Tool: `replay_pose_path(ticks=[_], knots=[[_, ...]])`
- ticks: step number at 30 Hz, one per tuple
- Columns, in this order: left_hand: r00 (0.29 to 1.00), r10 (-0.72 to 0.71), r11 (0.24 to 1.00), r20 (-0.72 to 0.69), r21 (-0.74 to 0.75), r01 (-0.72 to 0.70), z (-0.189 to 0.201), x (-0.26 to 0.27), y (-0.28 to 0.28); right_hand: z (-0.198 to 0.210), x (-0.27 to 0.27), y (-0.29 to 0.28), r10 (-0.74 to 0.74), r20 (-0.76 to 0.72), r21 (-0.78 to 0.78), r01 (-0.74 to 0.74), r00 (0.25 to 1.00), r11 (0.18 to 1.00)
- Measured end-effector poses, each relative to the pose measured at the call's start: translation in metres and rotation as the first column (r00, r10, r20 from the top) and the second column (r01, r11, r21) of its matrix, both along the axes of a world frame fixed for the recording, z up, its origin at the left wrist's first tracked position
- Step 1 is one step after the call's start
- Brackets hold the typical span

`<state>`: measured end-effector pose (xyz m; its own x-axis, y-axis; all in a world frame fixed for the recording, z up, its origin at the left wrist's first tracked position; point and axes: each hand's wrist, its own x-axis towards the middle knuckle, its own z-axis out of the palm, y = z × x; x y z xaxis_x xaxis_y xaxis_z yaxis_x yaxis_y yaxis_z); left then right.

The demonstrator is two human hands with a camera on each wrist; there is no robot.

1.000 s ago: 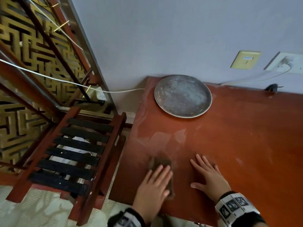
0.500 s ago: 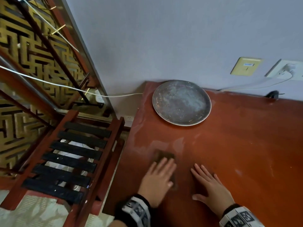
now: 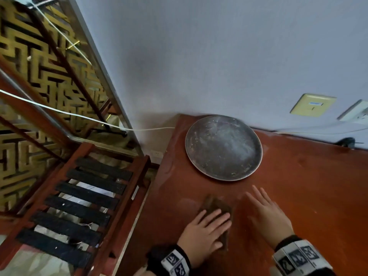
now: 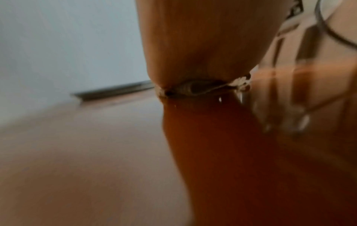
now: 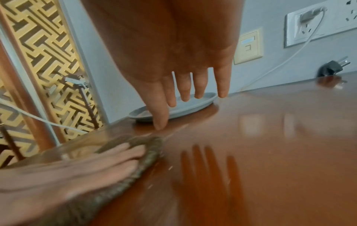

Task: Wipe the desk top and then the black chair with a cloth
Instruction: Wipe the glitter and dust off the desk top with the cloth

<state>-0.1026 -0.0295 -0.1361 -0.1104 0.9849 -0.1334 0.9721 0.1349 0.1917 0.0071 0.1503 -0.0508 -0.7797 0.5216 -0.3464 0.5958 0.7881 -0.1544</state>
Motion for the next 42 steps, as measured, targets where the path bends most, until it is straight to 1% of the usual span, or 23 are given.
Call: replay_pose_path(ticks=[3, 5, 6, 8, 9, 10, 11, 14, 17, 19, 21, 22, 25, 26, 28, 30, 32, 33, 34, 35, 36, 39, 42], knots=[[0.956, 0.282, 0.959, -0.079, 0.011, -0.282, 0.006, -0.069, -0.007, -0.003, 0.006, 0.017, -0.039, 0.011, 0.009, 0.039, 0.999, 0.999], [0.937, 0.347, 0.937, -0.046, -0.038, -0.349, 0.005, -0.071, -0.004, -0.007, 0.008, 0.018, -0.032, 0.042, -0.017, 0.033, 0.999, 0.999], [0.958, 0.284, 0.957, -0.041, -0.050, -0.286, 0.002, -0.060, 0.000, -0.010, 0.008, 0.017, -0.019, 0.053, -0.034, 0.021, 0.998, 0.999], [0.997, -0.003, 0.999, -0.080, -0.054, -0.001, -0.010, -0.025, 0.007, -0.015, 0.003, 0.013, 0.011, 0.061, -0.079, -0.006, 0.998, 0.997], [0.987, -0.138, 0.989, -0.077, -0.070, 0.133, -0.009, -0.012, 0.008, -0.018, 0.000, 0.011, 0.027, 0.057, -0.097, -0.021, 0.998, 0.995], [0.977, -0.203, 0.977, -0.067, -0.087, 0.197, -0.008, -0.010, 0.008, -0.019, -0.003, 0.010, 0.038, 0.051, -0.104, -0.032, 0.998, 0.994], [0.979, -0.194, 0.978, -0.061, -0.090, 0.188, -0.006, -0.020, 0.007, -0.020, -0.006, 0.010, 0.047, 0.047, -0.102, -0.042, 0.998, 0.994], [0.998, 0.038, 0.997, -0.056, -0.066, -0.042, 0.001, -0.083, -0.013, -0.023, -0.008, 0.011, 0.063, 0.049, -0.083, -0.059, 0.997, 0.995], [0.964, 0.213, 0.972, -0.158, -0.068, -0.226, 0.001, -0.139, -0.047, -0.024, -0.005, 0.014, 0.049, 0.064, -0.089, -0.044, 0.997, 0.995], [0.928, 0.332, 0.934, -0.166, -0.078, -0.348, 0.001, -0.152, -0.050, -0.025, -0.004, 0.013, 0.056, 0.060, -0.096, -0.050, 0.997, 0.994], [0.888, 0.441, 0.887, -0.127, -0.089, -0.453, -0.002, -0.145, -0.037, -0.026, -0.004, 0.013, 0.054, 0.056, -0.092, -0.049, 0.997, 0.995], [0.887, 0.447, 0.885, -0.119, -0.088, -0.458, -0.003, -0.135, -0.032, -0.025, -0.004, 0.014, 0.056, 0.061, -0.089, -0.050, 0.997, 0.995], [0.956, 0.267, 0.955, -0.121, -0.100, -0.279, -0.002, -0.108, -0.036, -0.026, -0.006, 0.013, 0.059, 0.076, -0.099, -0.051, 0.995, 0.994], [0.963, 0.246, 0.960, -0.112, -0.107, -0.258, -0.001, -0.112, -0.039, -0.026, -0.008, 0.013, 0.061, 0.075, -0.106, -0.053, 0.995, 0.993], [0.943, 0.323, 0.934, -0.074, -0.134, -0.330, 0.009, -0.136, -0.026, -0.025, -0.012, 0.012, 0.066, 0.093, -0.109, -0.055, 0.994, 0.993], [0.882, 0.465, 0.873, -0.073, -0.129, -0.471, 0.019, -0.169, 0.003, -0.024, -0.016, 0.012, 0.068, 0.122, -0.116, -0.054, 0.990, 0.992], [0.852, 0.522, 0.822, -0.042, -0.242, -0.516, 0.022, -0.201, 0.033, -0.028, -0.018, 0.014, 0.036, 0.100, -0.126, -0.024, 0.994, 0.992], [0.845, 0.534, 0.804, -0.033, -0.290, -0.519, 0.022, -0.213, 0.047, -0.031, -0.018, 0.016, 0.045, 0.072, -0.102, -0.038, 0.996, 0.994], [0.852, 0.523, 0.804, -0.039, -0.309, -0.508, 0.022, -0.222, 0.059, -0.036, -0.017, 0.021, 0.078, 0.101, -0.064, -0.072, 0.992, 0.995], [0.861, 0.507, 0.810, -0.040, -0.318, -0.492, 0.022, -0.229, 0.070, -0.039, -0.013, 0.026, 0.074, 0.104, -0.119, -0.062, 0.992, 0.991], [0.864, 0.502, 0.810, -0.037, -0.331, -0.485, 0.020, -0.234, 0.078, -0.046, -0.007, 0.030, 0.104, 0.067, -0.124, -0.095, 0.992, 0.988], [0.864, 0.501, 0.805, -0.049, -0.341, -0.486, 0.022, -0.238, 0.090, -0.074, 0.011, 0.046, 0.123, -0.103, 0.002, -0.123, 0.987, 0.992], [0.887, 0.458, 0.834, -0.056, -0.318, -0.451, 0.020, -0.215, 0.064, -0.054, -0.002, 0.031, 0.145, -0.023, -0.063, -0.146, 0.989, 0.987]])
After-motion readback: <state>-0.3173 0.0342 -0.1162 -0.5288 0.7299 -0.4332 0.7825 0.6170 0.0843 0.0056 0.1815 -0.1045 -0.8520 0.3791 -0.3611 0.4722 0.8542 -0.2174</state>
